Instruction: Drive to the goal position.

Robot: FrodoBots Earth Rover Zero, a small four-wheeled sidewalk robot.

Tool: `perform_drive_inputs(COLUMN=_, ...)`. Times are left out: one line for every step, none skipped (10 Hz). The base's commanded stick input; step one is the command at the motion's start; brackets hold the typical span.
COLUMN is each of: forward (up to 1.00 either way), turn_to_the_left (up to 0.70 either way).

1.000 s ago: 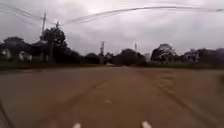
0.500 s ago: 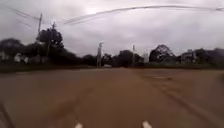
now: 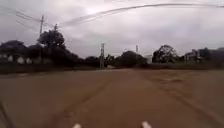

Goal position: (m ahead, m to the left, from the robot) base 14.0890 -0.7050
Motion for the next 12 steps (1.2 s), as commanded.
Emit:
perform_drive_inputs(forward=0.70, turn_to_the_left=0.07)
perform_drive_inputs(forward=0.70, turn_to_the_left=0.04)
perform_drive_inputs(forward=0.70, turn_to_the_left=0.06)
perform_drive_inputs(forward=0.70, turn_to_the_left=0.08)
perform_drive_inputs(forward=0.70, turn_to_the_left=0.08)
perform_drive_inputs(forward=0.70, turn_to_the_left=0.08)
perform_drive_inputs(forward=0.70, turn_to_the_left=-0.35)
perform_drive_inputs(forward=0.70, turn_to_the_left=-0.35)
perform_drive_inputs(forward=0.70, turn_to_the_left=-0.35)
perform_drive_inputs(forward=0.70, turn_to_the_left=-0.35)
perform_drive_inputs(forward=0.70, turn_to_the_left=-0.35)
perform_drive_inputs(forward=0.70, turn_to_the_left=-0.16)
